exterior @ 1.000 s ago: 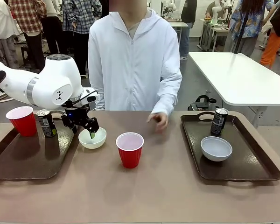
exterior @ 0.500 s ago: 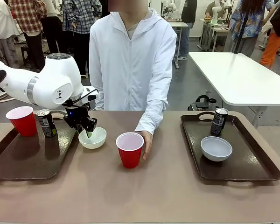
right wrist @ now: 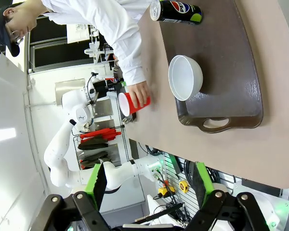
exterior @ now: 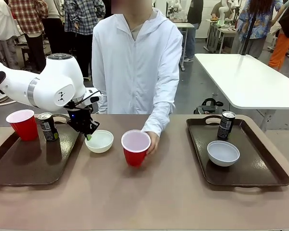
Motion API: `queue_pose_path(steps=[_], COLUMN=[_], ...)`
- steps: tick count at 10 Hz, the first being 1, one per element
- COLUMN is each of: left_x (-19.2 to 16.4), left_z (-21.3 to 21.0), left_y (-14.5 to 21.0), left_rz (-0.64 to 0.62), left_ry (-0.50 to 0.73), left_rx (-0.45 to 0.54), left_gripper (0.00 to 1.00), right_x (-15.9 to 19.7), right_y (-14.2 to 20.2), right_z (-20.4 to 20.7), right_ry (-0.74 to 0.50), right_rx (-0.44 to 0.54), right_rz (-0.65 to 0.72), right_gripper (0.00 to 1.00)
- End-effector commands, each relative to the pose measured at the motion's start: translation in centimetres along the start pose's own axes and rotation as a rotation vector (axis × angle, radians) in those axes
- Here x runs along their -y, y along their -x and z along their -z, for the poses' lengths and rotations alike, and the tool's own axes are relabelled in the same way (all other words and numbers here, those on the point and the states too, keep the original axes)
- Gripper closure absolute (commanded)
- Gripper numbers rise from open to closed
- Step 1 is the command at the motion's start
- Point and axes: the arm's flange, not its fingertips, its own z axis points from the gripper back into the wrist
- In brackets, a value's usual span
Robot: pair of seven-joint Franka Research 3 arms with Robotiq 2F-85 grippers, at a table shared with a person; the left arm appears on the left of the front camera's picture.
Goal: Prepare tableware on both trays.
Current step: Pick up a Picnic Bowl from the table and place it on a Handle tray.
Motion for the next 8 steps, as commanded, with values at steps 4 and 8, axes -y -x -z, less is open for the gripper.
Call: queue_pose_path(steps=[4,8], left_x=[-0.8,-3.0], left_z=[-5.3,-13.4], left_y=[2.4,9.0], left_rz=[0.019,-0.01], left_ry=[-0.03,-0.049], left_rx=[-0.05,-0.07], left_gripper=[1.0,1.0], right_x=[0.0,0.0], right_y=[0.4,0.4], right_z=[0.1,0.1], right_ry=[-0.001,-0.001], right_rx=[-0.007,-0.007], right_rz=[0.002,0.002], right_gripper=[0.07,0.07])
